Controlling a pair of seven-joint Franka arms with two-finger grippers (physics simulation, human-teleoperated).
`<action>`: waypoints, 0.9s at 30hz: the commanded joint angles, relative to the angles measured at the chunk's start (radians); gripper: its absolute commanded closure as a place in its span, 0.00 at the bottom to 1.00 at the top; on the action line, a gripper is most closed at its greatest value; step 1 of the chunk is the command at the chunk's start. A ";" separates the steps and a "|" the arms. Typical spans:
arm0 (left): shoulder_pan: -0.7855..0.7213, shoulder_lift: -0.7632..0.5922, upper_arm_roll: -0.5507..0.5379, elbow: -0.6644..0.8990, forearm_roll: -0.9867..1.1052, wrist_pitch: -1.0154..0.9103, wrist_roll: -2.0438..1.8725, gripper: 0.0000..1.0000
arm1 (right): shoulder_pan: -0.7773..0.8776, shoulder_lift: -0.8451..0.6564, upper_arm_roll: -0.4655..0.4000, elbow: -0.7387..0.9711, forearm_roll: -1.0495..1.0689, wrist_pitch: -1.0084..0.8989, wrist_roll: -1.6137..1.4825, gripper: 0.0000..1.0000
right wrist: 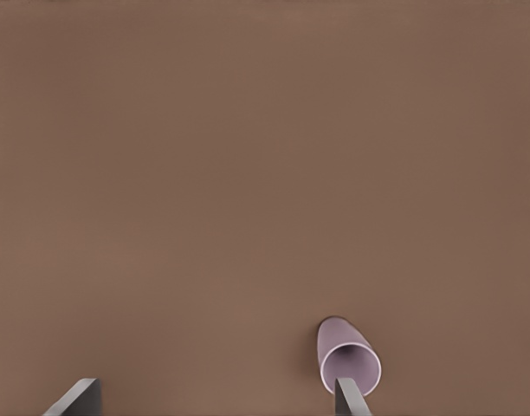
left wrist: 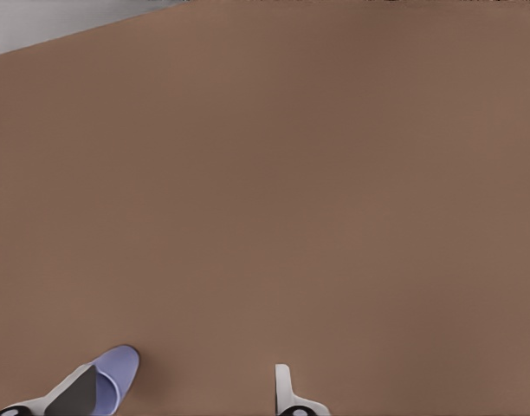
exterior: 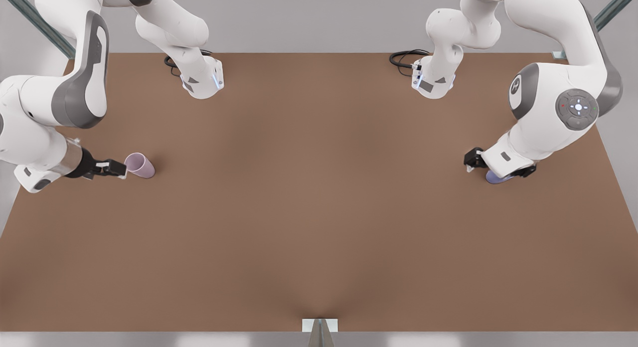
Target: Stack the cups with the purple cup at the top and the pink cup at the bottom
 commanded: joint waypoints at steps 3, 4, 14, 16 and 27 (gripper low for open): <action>0.000 0.002 0.001 -0.001 0.004 0.022 0.049 0.00 | 0.003 -0.001 0.000 0.000 -0.007 0.044 -0.023 0.00; -0.002 0.003 0.001 -0.010 0.005 0.021 0.051 0.00 | 0.005 -0.001 0.002 -0.001 -0.004 0.040 -0.023 0.00; -0.106 0.013 0.027 -0.226 -0.010 -0.100 0.042 0.00 | -0.017 -0.128 -0.017 -0.397 -0.079 0.356 -0.075 0.00; -0.106 0.017 0.028 -0.226 -0.010 -0.150 0.045 0.00 | -0.072 -0.112 -0.020 -0.401 -0.082 0.376 -0.100 0.00; -0.112 0.028 0.059 -0.246 -0.004 -0.151 0.043 0.00 | -0.123 -0.230 -0.083 -0.788 -0.074 0.649 -0.309 0.00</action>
